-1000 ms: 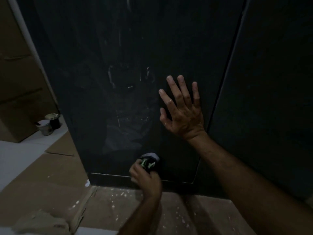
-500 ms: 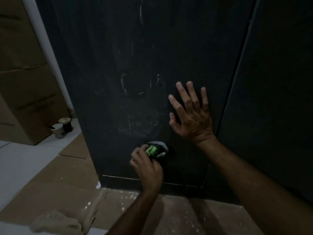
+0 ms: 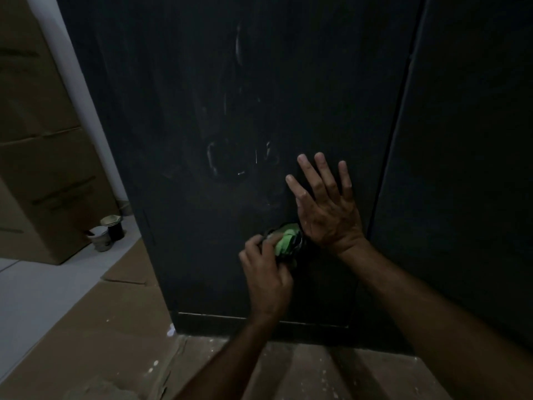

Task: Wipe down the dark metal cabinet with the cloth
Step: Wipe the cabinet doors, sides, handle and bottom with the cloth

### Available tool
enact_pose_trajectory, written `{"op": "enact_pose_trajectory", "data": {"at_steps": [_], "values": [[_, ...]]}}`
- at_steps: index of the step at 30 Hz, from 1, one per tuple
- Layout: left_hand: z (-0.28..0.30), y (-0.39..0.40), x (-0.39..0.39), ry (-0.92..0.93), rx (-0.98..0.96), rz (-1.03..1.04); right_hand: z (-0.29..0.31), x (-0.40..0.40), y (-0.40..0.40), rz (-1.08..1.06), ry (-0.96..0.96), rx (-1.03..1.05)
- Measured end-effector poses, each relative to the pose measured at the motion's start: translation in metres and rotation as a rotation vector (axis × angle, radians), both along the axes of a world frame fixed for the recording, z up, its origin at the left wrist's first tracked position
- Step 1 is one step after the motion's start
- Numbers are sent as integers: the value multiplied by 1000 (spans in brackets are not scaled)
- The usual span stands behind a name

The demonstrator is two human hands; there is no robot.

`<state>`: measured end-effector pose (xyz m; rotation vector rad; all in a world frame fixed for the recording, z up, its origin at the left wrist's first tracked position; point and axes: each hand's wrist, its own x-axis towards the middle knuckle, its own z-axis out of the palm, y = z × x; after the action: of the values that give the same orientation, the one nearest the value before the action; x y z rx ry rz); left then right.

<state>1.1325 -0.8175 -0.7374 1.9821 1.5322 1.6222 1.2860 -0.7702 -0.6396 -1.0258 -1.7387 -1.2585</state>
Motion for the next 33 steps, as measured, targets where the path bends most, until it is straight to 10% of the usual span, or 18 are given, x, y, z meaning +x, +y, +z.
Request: {"op": "enact_pose_trajectory", "data": {"at_steps": [7, 12, 15, 21, 29, 33], "values": [[91, 75, -84, -504, 50, 579, 1, 1, -2, -1, 9, -13], [37, 40, -39, 367, 328, 71, 3, 3, -6, 23, -5, -64], [60, 53, -74, 520, 529, -22, 4, 7, -9, 19, -15, -76], [159, 99, -161, -376, 81, 652, 9, 4, -16, -19, 0, -101], [109, 57, -100, 634, 552, -19, 18, -1, -26, -56, 8, -110], [167, 85, -146, 109, 330, 280, 45, 3, -34, -17, 41, -60]]}}
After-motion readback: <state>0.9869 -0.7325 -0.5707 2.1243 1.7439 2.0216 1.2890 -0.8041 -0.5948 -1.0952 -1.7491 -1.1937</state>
